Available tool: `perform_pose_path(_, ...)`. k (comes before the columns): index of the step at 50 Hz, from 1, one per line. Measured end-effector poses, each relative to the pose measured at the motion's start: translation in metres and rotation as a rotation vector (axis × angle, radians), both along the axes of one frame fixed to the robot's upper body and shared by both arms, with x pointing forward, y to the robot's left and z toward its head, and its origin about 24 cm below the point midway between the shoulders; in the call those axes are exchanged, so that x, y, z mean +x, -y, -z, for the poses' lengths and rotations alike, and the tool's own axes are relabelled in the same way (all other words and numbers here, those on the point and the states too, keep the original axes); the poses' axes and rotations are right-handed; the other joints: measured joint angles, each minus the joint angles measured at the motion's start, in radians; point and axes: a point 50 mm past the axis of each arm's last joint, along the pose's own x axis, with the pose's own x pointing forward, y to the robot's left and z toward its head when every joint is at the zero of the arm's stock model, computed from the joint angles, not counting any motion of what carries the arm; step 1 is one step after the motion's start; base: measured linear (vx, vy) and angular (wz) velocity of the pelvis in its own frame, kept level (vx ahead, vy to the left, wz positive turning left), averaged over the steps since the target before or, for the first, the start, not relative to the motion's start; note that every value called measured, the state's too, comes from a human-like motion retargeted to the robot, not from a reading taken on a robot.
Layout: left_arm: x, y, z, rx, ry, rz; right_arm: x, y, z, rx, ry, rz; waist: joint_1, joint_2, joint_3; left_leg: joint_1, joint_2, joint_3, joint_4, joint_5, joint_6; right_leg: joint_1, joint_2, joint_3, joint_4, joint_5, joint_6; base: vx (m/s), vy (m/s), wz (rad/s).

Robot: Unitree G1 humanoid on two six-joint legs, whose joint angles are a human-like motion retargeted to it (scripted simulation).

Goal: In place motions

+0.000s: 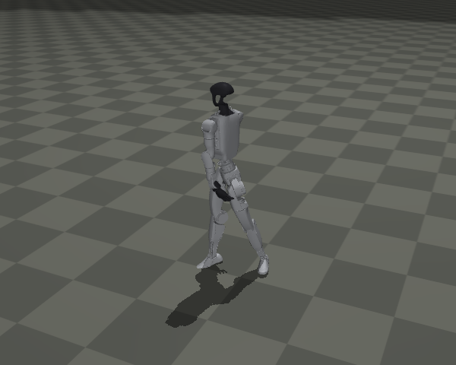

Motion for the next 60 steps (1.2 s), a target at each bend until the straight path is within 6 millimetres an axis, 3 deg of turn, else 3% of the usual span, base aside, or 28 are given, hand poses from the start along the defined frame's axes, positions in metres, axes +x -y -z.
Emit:
perform_pose_path(10, 0.003, 0.019, -0.002, -0.109, -0.008, 0.095, 0.006, 0.004, -0.002, -0.005, 0.001, 0.057, -0.001, 0.001, 0.005, -0.008, -0.014, 0.001, 0.018, -0.012, 0.000, -0.021, -0.015, -0.003, 0.007, -0.005, 0.032, -0.03, 0.02, -0.13)
perform_pose_path(18, 0.005, 0.007, -0.001, -0.092, -0.005, 0.137, -0.004, 0.010, 0.000, -0.018, 0.003, 0.139, 0.088, -0.011, 0.001, 0.015, -0.022, 0.044, 0.008, -0.007, 0.000, 0.030, 0.001, 0.023, -0.021, -0.013, 0.002, 0.09, 0.04, -0.19)
perform_pose_path(26, 0.038, -0.003, 0.004, -0.025, 0.108, 0.143, -0.040, 0.018, 0.005, 0.011, -0.010, 0.489, 0.315, -0.039, -0.005, 0.045, 0.010, 0.090, -0.012, 0.011, 0.000, 0.168, 0.010, 0.083, -0.056, -0.098, -0.100, 0.20, 0.12, 0.44)
perform_pose_path(30, 0.057, 0.001, 0.006, -0.052, 0.178, 0.180, -0.068, 0.026, 0.006, 0.007, -0.046, 0.745, 0.254, -0.057, 0.047, 0.049, 0.079, -0.132, 0.006, 0.009, 0.009, 0.192, -0.040, -0.111, 0.017, -0.159, -0.155, 0.26, 0.11, 3.53)
perform_pose_path(35, 0.072, -0.001, 0.007, -0.055, 0.252, 0.202, -0.099, 0.035, 0.003, -0.005, -0.142, 0.924, 0.477, -0.136, 0.030, 0.040, 0.058, -0.174, 0.003, 0.013, 0.026, 0.269, -0.094, -0.189, 0.027, -0.227, -0.165, 0.10, 0.08, 1.36)
perform_pose_path(40, 0.058, -0.012, 0.007, -0.007, 0.212, 0.182, -0.120, 0.044, 0.000, -0.062, -0.192, 0.954, 0.580, -0.193, 0.041, -0.020, 0.060, -0.396, 0.006, 0.037, 0.055, 0.342, -0.190, -0.400, 0.054, -0.290, -0.147, 0.08, 0.01, 2.34)
perform_pose_path(45, 0.024, -0.028, 0.004, 0.071, 0.076, 0.060, -0.120, 0.062, -0.002, -0.144, -0.167, 0.804, 0.668, -0.236, 0.043, -0.070, 0.036, -0.580, 0.005, 0.067, 0.076, 0.413, -0.241, -0.562, 0.047, -0.317, -0.144, 0.13, 0.02, 1.76)
perform_pose_path(53, -0.025, -0.042, -0.007, 0.165, -0.108, -0.111, -0.079, 0.082, -0.003, -0.159, -0.012, 0.713, 0.752, -0.259, 0.042, -0.133, 0.003, -0.759, 0.016, 0.096, 0.093, 0.491, -0.283, -0.728, 0.020, -0.331, -0.129, 0.10, 0.12, 1.07)
perform_pose_path(60, -0.053, -0.021, -0.012, 0.132, -0.187, -0.218, -0.038, 0.065, 0.000, -0.027, 0.114, 0.810, 0.804, -0.257, 0.030, -0.151, -0.022, -0.817, 0.012, 0.094, 0.096, 0.513, -0.301, -0.783, 0.015, -0.341, -0.120, 0.09, 0.23, 0.41)
